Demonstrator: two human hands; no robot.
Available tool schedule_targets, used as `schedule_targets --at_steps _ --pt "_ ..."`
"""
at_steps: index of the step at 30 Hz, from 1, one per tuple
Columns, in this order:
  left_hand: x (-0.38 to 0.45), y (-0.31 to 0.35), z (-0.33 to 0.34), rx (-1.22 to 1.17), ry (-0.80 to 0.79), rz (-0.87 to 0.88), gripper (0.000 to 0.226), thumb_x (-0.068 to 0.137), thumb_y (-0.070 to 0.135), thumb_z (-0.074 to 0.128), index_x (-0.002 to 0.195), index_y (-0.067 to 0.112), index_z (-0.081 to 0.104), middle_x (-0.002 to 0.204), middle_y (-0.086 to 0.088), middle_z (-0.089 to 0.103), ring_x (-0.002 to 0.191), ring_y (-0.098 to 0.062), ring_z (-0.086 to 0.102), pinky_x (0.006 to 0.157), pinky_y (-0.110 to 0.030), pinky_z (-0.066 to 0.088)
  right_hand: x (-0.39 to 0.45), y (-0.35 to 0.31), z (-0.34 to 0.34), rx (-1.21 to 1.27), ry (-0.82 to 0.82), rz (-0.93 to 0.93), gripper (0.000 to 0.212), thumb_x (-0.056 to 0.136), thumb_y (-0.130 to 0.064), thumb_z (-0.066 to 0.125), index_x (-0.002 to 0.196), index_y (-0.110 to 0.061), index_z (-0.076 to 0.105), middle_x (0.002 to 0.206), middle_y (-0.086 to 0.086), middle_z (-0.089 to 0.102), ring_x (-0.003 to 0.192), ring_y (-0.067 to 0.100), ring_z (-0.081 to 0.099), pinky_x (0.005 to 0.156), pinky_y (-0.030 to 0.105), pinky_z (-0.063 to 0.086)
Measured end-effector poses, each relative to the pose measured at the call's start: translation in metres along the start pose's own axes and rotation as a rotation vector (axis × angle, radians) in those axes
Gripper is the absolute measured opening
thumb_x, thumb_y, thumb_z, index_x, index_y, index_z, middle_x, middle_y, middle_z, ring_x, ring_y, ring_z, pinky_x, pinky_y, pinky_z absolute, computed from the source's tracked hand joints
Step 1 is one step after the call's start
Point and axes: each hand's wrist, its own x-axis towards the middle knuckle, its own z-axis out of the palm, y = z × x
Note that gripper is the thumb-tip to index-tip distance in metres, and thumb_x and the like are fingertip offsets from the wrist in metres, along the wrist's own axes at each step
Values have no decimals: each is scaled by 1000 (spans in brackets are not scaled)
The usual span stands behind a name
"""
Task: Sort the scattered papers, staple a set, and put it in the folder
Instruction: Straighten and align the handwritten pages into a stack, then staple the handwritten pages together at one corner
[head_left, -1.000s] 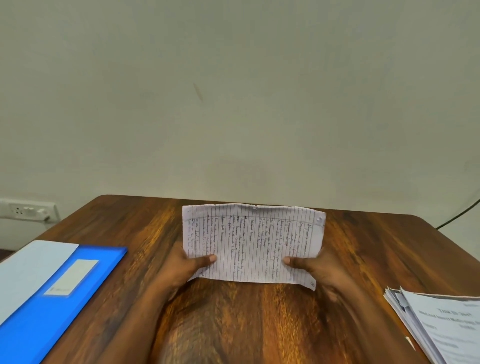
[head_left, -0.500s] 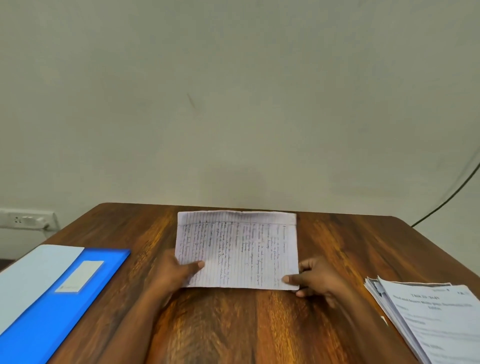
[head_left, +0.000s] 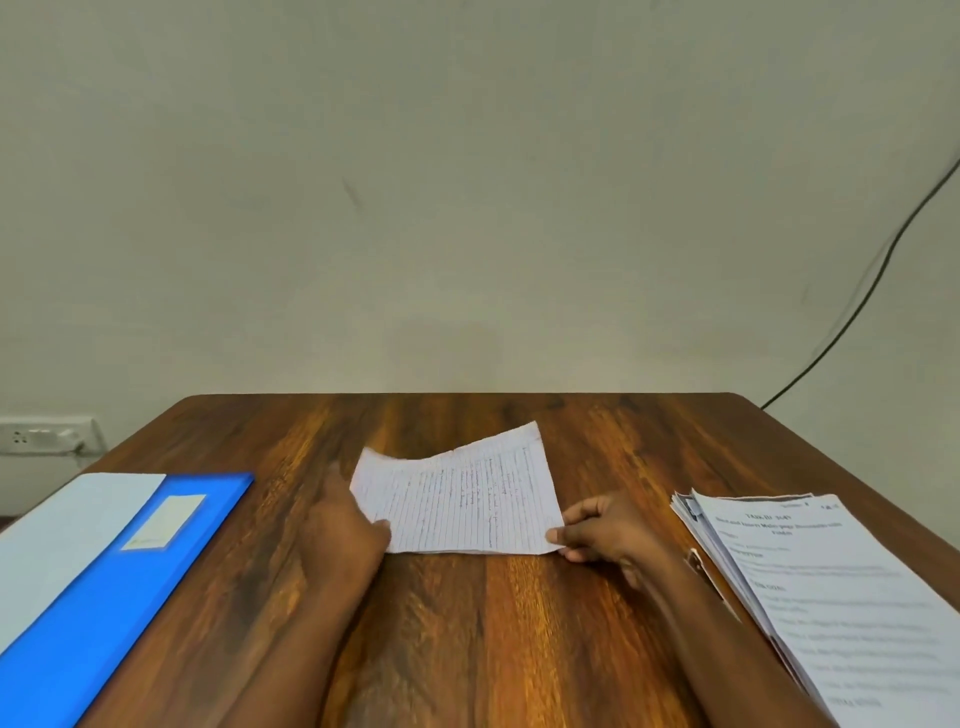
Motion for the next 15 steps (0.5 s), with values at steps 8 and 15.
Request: schedule_targets --at_steps 8,15 --pt "-55 51 43 76 -117 735 63 77 70 71 131 39 62 137 18 58 129 -7 46 112 -33 33 -3 2 -5 64 -35 55 26 74 -1 91 96 1 76 92 15 80 77 24 79 67 30 64" --pt "-60 70 69 83 -86 1013 23 90 46 65 107 32 75 102 16 73 94 -6 59 80 -30 45 -1 -2 -11 161 -117 129 36 75 6 87 107 6 71 94 21 80 74 24 77 62 28 65"
